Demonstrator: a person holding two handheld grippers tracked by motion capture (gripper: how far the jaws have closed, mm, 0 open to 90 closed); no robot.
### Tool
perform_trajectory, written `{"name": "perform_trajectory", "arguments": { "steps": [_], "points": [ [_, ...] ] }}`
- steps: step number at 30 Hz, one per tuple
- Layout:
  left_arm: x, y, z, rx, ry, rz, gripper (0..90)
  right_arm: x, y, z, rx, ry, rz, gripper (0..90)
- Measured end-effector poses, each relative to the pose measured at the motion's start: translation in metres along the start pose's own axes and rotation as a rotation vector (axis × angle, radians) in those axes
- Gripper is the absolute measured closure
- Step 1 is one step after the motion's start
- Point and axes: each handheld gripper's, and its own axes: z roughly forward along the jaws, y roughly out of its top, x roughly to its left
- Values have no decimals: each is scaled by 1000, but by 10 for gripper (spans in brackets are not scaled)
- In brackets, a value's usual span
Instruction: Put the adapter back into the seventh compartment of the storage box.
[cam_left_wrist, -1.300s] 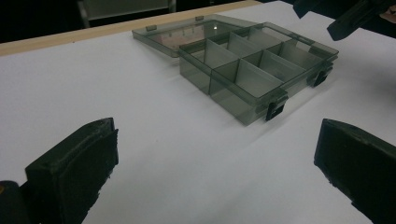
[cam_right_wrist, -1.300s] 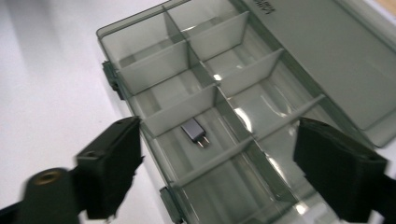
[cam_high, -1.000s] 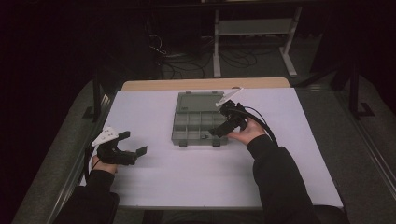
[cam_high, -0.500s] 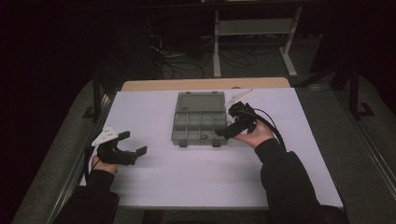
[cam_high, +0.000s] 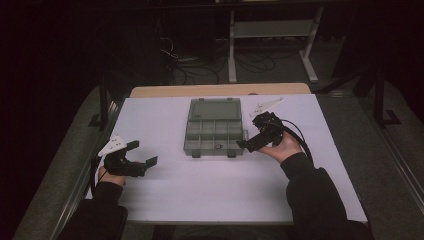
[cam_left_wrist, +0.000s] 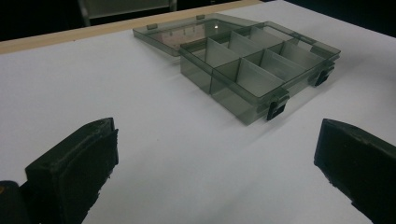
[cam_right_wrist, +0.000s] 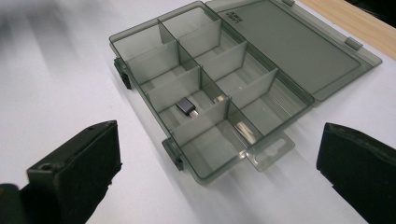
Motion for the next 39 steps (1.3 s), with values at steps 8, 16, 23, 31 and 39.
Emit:
{"name": "perform_trajectory", "arguments": {
  "steps": [8,16,23,31,39],
  "points": [
    [1,0,0,2,0,-3,0,-5,-13,-15,-28,-18,23,0],
    [1,0,1,0,0,-7,0,-11,-27,-29,-57,-31,49,0],
    [1,0,1,0,-1,-9,0,-15,-40,-35,-69,-34,74,0],
    [1,0,1,1,0,-8,0,-16,-55,-41,-78,-36,94,0],
    [1,0,1,1,-1,-7,0,-17,-69,-47,-96,-38,114,0]
  ]
}}
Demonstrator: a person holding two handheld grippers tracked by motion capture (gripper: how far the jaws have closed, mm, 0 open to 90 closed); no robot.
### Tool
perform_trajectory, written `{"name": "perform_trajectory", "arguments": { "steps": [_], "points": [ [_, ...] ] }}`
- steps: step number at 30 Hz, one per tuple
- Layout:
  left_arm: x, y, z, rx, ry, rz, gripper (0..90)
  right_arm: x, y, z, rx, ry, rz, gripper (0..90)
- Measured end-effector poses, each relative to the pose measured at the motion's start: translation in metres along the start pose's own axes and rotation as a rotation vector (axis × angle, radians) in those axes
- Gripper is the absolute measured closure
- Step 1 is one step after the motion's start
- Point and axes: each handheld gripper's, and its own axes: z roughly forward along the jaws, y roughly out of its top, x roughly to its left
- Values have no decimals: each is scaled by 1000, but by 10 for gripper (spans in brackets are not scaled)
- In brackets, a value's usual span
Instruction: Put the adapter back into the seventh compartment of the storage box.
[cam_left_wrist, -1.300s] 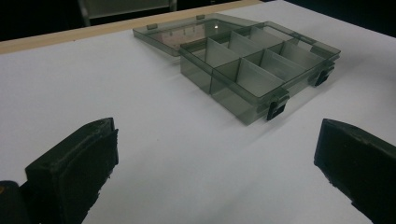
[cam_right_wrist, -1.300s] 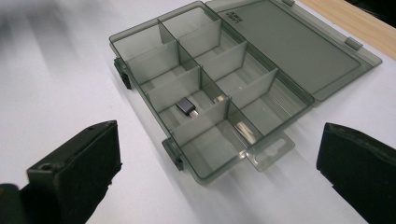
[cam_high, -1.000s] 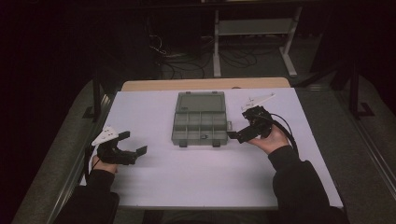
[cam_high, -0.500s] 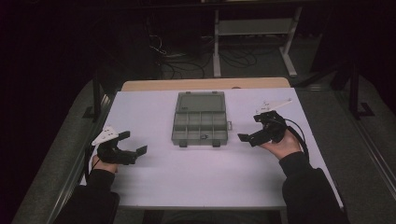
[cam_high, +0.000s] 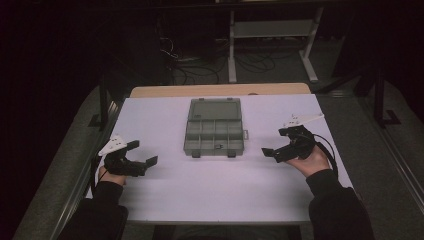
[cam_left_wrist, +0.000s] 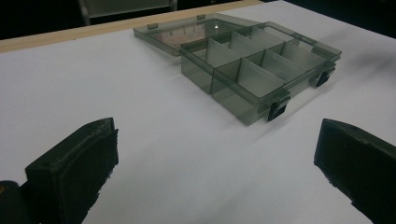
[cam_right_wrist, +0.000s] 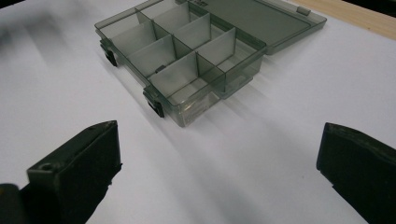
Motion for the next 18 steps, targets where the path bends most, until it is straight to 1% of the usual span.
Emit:
{"name": "perform_trajectory", "arguments": {
  "steps": [4,6,7,11,18],
  "points": [
    [0,0,0,-1,0,0,0,-2,-7,-3,-7,-1,9,0],
    [0,0,0,-2,0,2,0,-2,-8,-4,-8,-3,8,0],
    [0,0,0,-1,0,1,0,-2,-14,-6,-11,-9,8,0],
    [0,0,0,-4,0,1,0,-2,-19,-10,-19,-17,6,0],
    [0,0,0,-3,0,2,0,-5,-33,-19,-48,-21,34,0]
  ]
}}
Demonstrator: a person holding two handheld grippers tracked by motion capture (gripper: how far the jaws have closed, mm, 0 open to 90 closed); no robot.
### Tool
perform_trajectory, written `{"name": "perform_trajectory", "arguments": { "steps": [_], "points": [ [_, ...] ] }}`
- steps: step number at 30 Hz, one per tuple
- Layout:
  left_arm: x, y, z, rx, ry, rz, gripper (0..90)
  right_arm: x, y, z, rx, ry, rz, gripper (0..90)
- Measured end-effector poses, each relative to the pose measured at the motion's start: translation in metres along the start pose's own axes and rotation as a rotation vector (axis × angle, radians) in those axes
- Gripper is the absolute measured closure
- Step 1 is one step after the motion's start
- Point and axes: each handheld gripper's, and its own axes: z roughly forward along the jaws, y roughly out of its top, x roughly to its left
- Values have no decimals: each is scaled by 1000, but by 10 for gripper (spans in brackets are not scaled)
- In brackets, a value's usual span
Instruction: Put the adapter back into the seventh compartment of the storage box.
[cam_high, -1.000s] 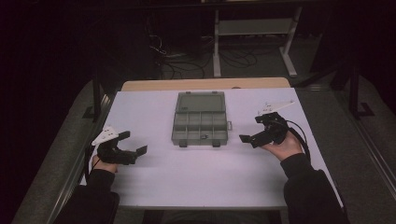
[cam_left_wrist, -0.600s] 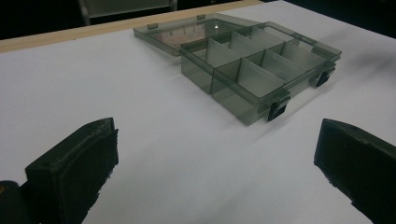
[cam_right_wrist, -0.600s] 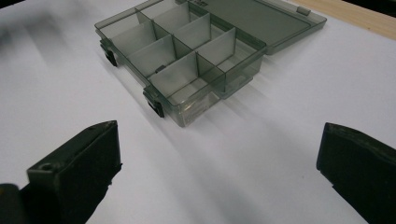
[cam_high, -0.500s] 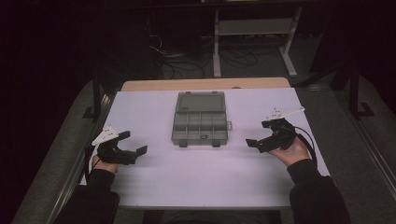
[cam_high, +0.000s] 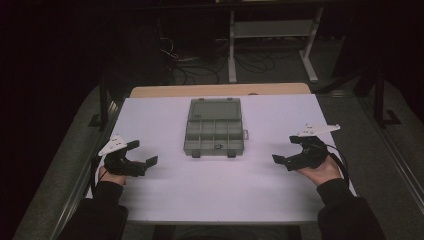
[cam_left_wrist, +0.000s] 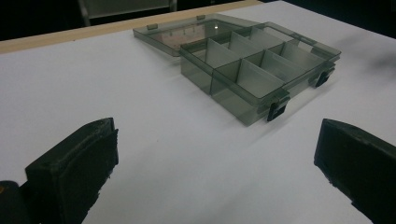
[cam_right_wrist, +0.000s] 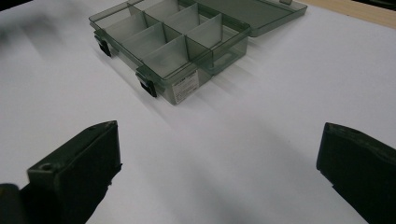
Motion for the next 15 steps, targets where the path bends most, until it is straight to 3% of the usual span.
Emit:
{"name": "perform_trajectory", "arguments": {
  "steps": [15],
  "points": [
    [0,0,0,-3,-2,1,0,-2,-16,-6,-1,-16,17,0]
  ]
}}
